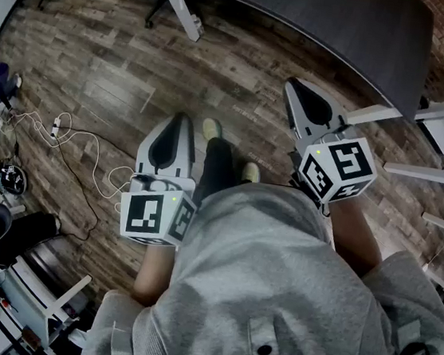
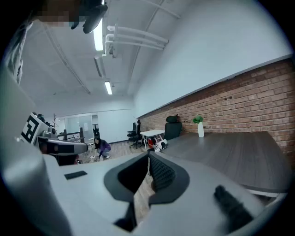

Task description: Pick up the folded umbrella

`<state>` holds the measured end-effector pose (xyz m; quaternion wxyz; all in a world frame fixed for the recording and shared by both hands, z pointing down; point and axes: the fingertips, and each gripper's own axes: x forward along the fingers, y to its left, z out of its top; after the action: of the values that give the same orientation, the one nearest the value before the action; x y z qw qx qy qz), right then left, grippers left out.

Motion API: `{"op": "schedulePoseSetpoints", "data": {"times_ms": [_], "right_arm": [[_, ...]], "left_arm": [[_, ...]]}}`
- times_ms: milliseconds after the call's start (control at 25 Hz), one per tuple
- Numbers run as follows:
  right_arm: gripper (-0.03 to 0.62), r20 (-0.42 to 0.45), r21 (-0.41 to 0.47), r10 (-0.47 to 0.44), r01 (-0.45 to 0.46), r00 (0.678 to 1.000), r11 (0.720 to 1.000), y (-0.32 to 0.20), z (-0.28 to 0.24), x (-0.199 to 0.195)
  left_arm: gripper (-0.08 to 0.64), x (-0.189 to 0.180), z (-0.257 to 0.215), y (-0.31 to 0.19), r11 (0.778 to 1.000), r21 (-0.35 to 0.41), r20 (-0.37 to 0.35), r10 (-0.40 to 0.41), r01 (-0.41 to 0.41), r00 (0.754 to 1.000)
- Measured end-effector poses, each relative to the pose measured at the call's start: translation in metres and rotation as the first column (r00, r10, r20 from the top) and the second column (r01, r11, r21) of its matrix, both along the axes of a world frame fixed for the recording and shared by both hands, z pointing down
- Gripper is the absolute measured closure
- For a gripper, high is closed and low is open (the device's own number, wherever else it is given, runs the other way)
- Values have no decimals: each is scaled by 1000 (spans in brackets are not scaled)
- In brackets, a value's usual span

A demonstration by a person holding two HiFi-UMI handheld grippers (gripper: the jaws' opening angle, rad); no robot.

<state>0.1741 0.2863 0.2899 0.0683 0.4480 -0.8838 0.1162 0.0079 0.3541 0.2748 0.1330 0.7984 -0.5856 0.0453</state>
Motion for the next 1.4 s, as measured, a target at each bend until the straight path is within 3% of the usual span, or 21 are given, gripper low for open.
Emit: {"op": "schedulePoseSetpoints", "data": {"times_ms": [440, 720, 880, 1400], "right_arm": [[568, 10, 7, 3, -3, 1000, 1000, 13, -4, 15], [568, 27, -7, 47, -46, 999, 999, 16, -5, 26], [568, 40, -3, 39, -39, 998, 999, 18, -7, 27], [568, 21, -2, 40, -40, 999, 999, 14, -3, 39]], "left_arm": [[541, 15, -2, 7, 1000, -10, 31, -14, 14, 999], [541, -7, 2, 5, 977, -37, 175, -199, 208, 964], [541, -13, -1, 4, 965, -31, 193, -251, 261, 949], [541, 3, -3, -11, 976, -25, 187, -209, 217, 960]]}}
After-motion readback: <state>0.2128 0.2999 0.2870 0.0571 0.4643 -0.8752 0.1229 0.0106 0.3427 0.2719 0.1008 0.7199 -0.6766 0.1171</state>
